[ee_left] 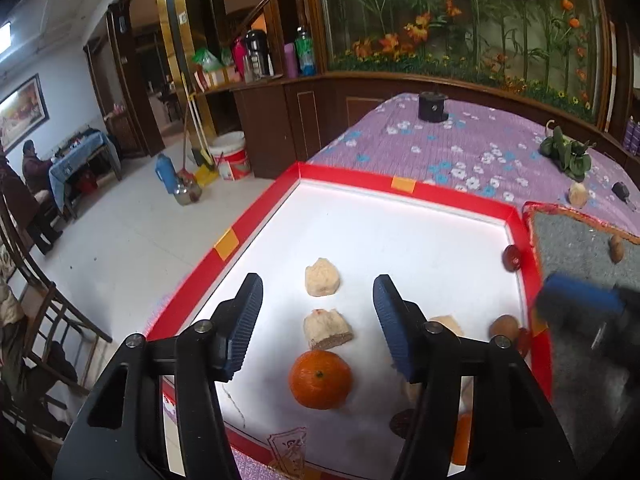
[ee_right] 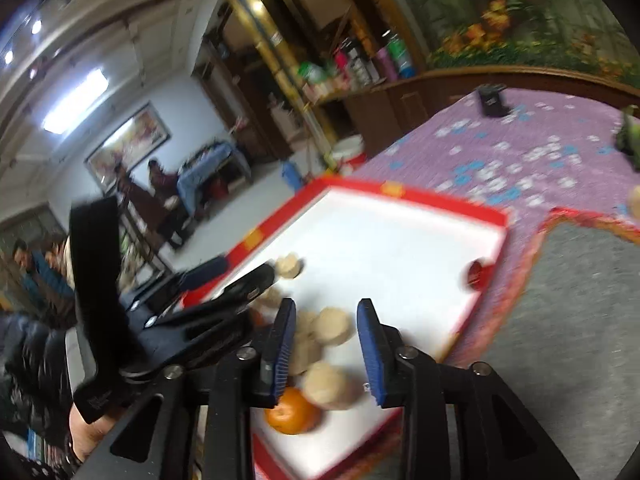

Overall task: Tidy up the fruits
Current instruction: 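Lower the yam chunk into the white tray with the left gripper while right releases its chunk there, then grasp a brown longan with the left gripper while right grasps the other longan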

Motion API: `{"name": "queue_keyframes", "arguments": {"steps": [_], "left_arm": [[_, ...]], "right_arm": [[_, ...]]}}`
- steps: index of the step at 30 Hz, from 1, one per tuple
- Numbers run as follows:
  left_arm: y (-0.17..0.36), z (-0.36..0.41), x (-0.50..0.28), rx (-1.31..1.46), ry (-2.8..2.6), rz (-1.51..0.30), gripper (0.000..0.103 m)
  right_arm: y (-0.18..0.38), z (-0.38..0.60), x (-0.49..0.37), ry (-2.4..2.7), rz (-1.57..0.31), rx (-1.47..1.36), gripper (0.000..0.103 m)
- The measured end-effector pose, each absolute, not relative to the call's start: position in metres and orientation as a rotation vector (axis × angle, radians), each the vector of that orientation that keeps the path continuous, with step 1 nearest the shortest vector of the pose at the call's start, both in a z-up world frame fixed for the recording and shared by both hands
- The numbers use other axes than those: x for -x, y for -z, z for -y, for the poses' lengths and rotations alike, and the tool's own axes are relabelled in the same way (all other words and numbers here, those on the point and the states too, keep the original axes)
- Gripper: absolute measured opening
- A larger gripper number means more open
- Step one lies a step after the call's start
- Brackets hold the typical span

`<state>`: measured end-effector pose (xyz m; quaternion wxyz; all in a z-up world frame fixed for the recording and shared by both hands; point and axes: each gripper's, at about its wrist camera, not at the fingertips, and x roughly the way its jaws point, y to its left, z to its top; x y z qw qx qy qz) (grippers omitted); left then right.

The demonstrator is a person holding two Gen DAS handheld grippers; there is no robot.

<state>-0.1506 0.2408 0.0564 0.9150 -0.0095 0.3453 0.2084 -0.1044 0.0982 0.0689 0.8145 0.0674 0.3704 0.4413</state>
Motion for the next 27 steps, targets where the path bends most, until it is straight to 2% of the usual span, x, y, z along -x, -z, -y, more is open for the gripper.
{"name": "queue_keyframes", "arguments": {"steps": [8,14,22,25,27], "left_arm": [[-0.064,-0.209,0.147,-0.021,-0.365,-0.707,0.059],[-0.075,-0.168,0.141,-0.072,-0.282,-0.692,0.059],[-0.087,-0.105,0.129,-0.173,-0.160,-0.679,0.059],[-0.088,-0.086,0.120,-0.196,-0.116,-0.689,0.059],[-0.089,-0.070,0.110,-0.204,-0.068,-0.698,0.059]], "right_arm": [[-0.082,0.050,0.037,-0.581,-0.754,-0.337,0.032],[-0.051,0.137,-0.027,-0.313,-0.944,-0.495,0.032],[-0.022,0.127,-0.059,-0.323,-1.036,-0.503,0.031],[-0.026,0.114,-0.052,-0.291,-1.015,-0.391,0.022],[-0.026,0.113,-0.053,-0.303,-1.016,-0.333,0.022]]}}
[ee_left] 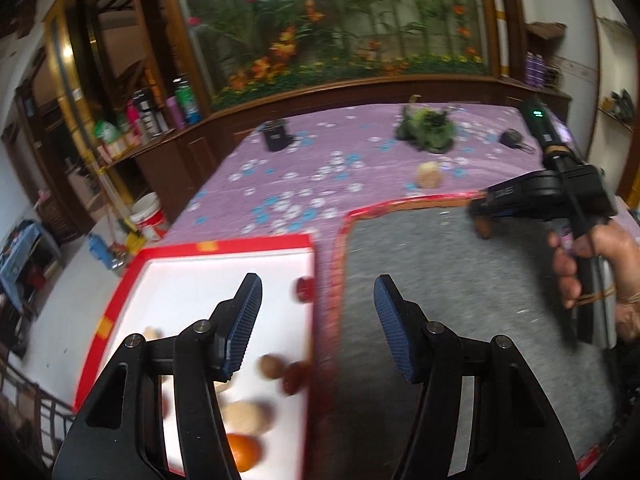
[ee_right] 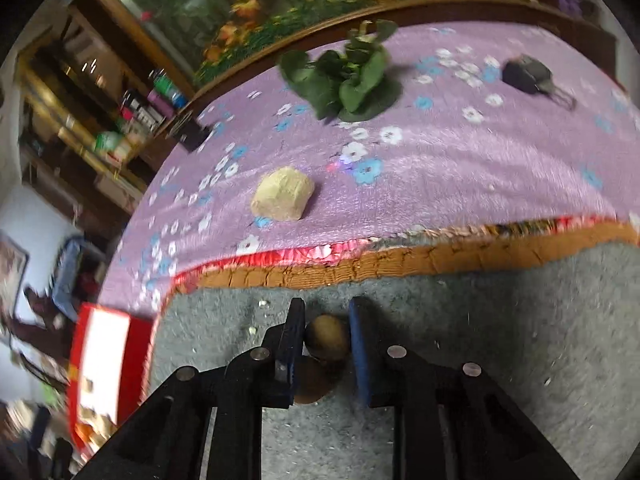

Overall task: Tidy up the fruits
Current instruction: 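Grasp a brown longan with the left gripper while right grasps the other longan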

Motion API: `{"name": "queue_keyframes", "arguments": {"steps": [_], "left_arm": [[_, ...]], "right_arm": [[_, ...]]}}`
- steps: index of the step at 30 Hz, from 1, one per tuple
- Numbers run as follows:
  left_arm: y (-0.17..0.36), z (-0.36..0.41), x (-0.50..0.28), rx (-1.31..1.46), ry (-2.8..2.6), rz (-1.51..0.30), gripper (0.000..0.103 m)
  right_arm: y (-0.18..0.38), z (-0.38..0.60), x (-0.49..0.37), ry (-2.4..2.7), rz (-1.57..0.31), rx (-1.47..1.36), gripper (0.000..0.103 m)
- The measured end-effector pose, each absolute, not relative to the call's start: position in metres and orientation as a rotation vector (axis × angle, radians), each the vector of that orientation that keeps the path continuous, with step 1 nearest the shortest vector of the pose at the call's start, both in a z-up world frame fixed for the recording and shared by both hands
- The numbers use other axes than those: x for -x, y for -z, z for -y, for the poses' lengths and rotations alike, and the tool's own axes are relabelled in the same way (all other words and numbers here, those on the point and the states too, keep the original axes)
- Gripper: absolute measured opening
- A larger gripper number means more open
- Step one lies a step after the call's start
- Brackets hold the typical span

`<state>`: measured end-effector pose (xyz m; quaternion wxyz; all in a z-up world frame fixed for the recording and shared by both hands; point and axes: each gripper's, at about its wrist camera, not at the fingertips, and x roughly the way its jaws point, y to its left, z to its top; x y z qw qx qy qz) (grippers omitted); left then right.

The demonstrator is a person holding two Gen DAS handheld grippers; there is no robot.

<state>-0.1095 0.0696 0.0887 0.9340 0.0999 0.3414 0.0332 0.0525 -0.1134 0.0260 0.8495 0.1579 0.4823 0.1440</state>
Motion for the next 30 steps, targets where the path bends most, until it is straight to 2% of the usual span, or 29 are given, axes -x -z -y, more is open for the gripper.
{"name": "queue_keyframes", "arguments": {"steps": [4,11,20,21,23,25,30], "left_arm": [[-0.085,-0.037,0.082,-0.208,0.022,-0.730,0.059],[-0.062,0.020,0.025,-0.182,0.137,-0.756,0.058],[-0.035,0.062,-0.002,-0.196,0.214,-0.808,0.058],[-0.033,0.063,-0.004,-0.200,0.212,-0.815,0.057],[-0.024,0.064,-0.013,-0.191,0.206,-0.856,0.038],[-0.015,0.064,-0.019,-0.174,0.213,-0.891,0.024],[-0.024,0.057,-0.010,-0.140,0.209,-0.858,0.023]], "right_arm": [[-0.026,0.139,-0.055,-0.364,-1.027,-0.482,0.022],[-0.042,0.215,-0.050,-0.329,-0.909,-0.762,0.022],[-0.049,0.224,-0.050,-0.331,-0.874,-0.824,0.022],[-0.049,0.224,-0.050,-0.337,-0.873,-0.826,0.022],[-0.049,0.222,-0.051,-0.338,-0.870,-0.829,0.022],[-0.047,0.224,-0.050,-0.340,-0.872,-0.828,0.022],[-0.044,0.219,-0.053,-0.345,-0.882,-0.806,0.022]]}}
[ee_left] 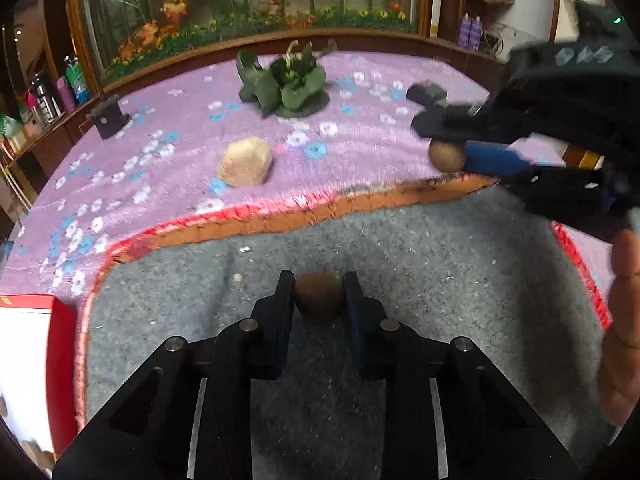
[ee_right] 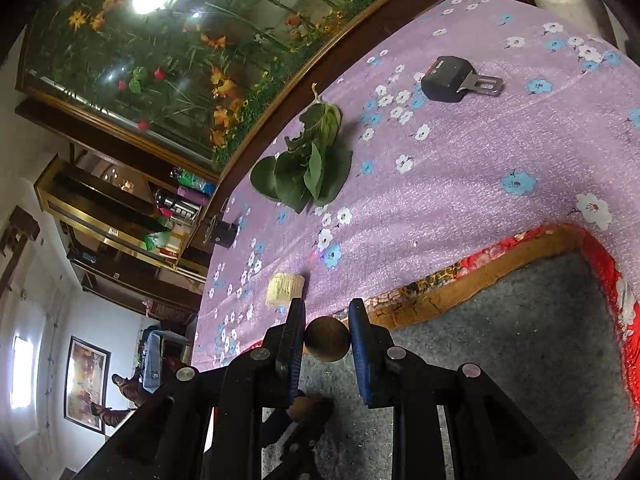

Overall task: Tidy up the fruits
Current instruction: 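Grasp a brown longan with the left gripper while right grasps the other longan, then carry the longan into the white tray with the left gripper while right carries its longan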

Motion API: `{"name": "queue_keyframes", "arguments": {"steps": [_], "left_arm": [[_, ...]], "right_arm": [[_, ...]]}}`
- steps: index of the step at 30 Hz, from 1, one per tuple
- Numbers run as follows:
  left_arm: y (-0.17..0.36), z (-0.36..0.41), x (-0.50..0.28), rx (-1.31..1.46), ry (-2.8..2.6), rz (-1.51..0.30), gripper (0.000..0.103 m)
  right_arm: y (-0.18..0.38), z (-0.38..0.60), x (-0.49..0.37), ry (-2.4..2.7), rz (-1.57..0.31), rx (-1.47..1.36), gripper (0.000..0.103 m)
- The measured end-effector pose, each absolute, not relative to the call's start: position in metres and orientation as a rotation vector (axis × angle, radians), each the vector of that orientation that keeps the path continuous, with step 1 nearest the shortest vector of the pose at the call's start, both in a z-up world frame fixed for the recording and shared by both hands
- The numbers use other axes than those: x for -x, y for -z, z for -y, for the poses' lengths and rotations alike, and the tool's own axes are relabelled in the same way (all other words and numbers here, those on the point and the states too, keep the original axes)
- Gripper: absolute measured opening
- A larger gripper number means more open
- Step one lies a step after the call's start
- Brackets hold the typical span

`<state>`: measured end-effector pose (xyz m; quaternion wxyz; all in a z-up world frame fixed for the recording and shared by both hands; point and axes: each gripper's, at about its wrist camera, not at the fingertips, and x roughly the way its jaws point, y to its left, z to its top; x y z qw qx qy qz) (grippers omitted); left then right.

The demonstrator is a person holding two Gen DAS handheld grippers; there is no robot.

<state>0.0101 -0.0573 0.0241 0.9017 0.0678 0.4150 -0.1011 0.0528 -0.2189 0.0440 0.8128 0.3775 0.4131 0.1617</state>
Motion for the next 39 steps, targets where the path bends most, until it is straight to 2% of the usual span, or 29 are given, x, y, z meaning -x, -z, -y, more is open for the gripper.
{"name": "queue_keyframes", "arguments": {"steps": [12,20,30,39], "left_arm": [[-0.096,0.007,0.089,-0.117,0.076,-0.618,0.023],[-0.137,-0.061,0.148,-0.071,-0.057,-0.481,0.023],[-0.142,-0.106,0.177,-0.014,-0.098,-0.413,0.023],[-0.143,-0.133,0.198,0.022,-0.126,-0.390,0.023]], "right_arm": [[-0.057,0.181,-0.042,-0.474,-0.820,-0.701,0.021],[-0.074,0.130,0.000,-0.544,-0.704,-0.488,0.021],[-0.102,0.096,0.079,-0.649,-0.611,-0.453,0.021],[-0.116,0.065,0.109,-0.690,-0.580,-0.412,0.021]]}}
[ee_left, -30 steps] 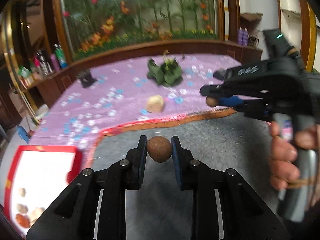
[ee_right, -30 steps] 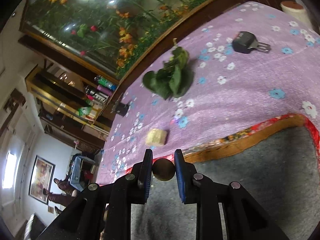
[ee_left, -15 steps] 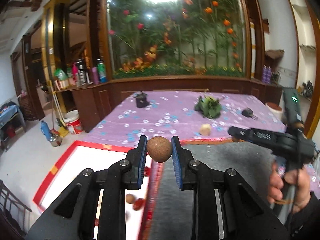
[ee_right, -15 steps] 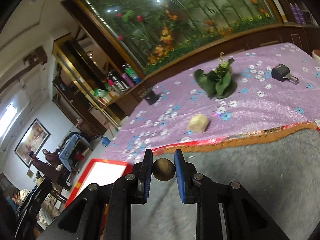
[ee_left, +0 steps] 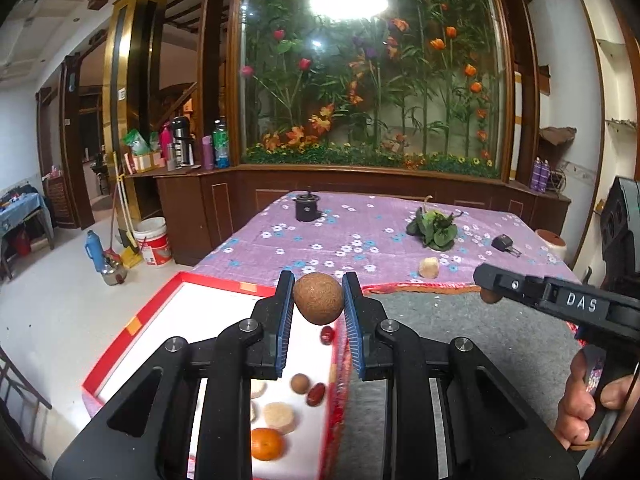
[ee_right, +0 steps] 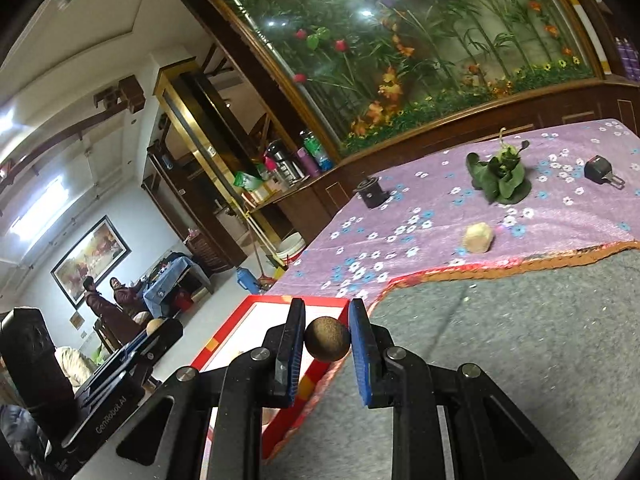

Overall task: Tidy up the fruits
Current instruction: 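Carry the longan into the white tray with the left gripper while right carries its longan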

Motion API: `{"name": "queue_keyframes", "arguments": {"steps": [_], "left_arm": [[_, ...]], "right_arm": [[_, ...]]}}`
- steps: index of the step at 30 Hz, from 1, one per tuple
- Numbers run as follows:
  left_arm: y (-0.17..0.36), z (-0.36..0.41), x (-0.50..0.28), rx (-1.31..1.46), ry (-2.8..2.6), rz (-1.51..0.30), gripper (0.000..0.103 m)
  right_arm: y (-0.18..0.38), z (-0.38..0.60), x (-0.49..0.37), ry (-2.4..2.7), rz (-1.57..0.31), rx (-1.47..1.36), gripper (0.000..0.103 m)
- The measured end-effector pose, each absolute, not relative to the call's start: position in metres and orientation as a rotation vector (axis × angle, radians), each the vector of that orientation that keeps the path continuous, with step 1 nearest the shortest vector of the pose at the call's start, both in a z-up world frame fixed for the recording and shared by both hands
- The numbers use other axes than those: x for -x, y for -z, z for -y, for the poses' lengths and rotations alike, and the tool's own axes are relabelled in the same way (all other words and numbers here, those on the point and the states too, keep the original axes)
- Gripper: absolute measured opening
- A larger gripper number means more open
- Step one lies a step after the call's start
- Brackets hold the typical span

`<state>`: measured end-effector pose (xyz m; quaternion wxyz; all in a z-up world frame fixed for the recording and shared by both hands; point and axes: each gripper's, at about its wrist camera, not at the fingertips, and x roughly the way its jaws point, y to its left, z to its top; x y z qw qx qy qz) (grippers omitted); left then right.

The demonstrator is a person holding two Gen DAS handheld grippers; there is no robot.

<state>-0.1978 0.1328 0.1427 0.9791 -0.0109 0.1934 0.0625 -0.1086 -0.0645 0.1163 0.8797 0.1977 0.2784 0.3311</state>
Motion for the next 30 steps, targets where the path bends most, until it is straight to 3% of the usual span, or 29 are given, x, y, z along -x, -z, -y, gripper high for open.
{"name": "queue_keyframes", "arguments": {"steps": [30], "left_arm": [[-0.151,-0.219,0.207,0.114,-0.303,-0.364,0.023]], "right_arm": [[-0.133,-0.058,0.114,-0.874,-0.623,-0.275,0.021]]}}
